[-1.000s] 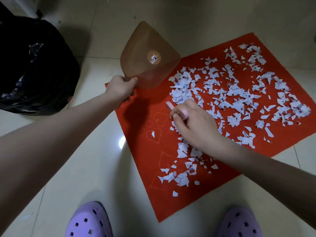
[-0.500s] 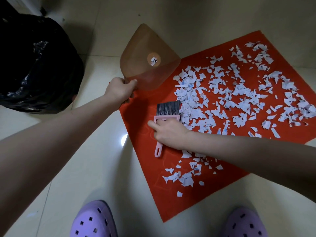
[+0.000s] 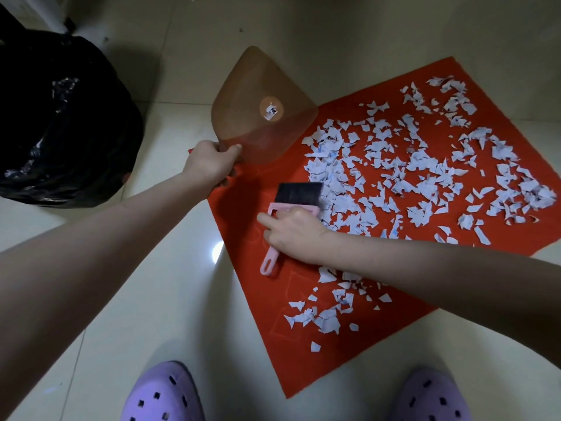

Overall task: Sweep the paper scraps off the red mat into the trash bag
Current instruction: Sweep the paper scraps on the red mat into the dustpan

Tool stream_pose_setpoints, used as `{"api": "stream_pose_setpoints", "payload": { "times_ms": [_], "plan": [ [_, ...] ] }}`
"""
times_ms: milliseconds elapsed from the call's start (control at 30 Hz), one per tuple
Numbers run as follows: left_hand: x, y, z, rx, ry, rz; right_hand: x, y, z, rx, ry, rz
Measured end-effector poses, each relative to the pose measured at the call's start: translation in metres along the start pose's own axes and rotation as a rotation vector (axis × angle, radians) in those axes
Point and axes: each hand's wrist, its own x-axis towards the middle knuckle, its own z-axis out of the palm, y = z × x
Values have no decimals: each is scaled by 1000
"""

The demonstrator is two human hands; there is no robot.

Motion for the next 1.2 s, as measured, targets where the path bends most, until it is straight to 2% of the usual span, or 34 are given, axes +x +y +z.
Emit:
{"api": "stream_pose_setpoints", "payload": {
  "times_ms": [133, 367, 533, 600, 667, 733, 800, 867, 1000, 1200],
  "plan": [
    [-1, 3, 1, 7, -8, 10, -25, 38, -15, 77, 192, 209],
    [-2, 6, 12, 26, -35, 25, -77, 94, -5, 123, 74, 635],
    [0, 9, 19, 22, -56, 26, -95, 110, -4, 213, 282, 824],
    [0, 10, 21, 24, -55, 30, -96, 111, -13, 290, 289, 907],
    [0, 11, 22, 25, -53, 32, -93, 108, -21, 470, 275, 996],
    [0, 11, 22, 25, -57, 36, -90, 99, -32, 834, 284, 995],
    [-1, 10, 21, 30, -60, 41, -86, 84, -45, 1246, 288, 903],
    [-1, 9, 20, 35, -55, 46, -85, 68, -55, 1470, 181, 782],
    [-2, 8, 19, 52, -44, 57, -88, 26, -52, 1578, -132, 556],
    [-3, 10, 19, 54, -54, 54, -95, -41, -27, 1675, -103, 557]
  ]
}}
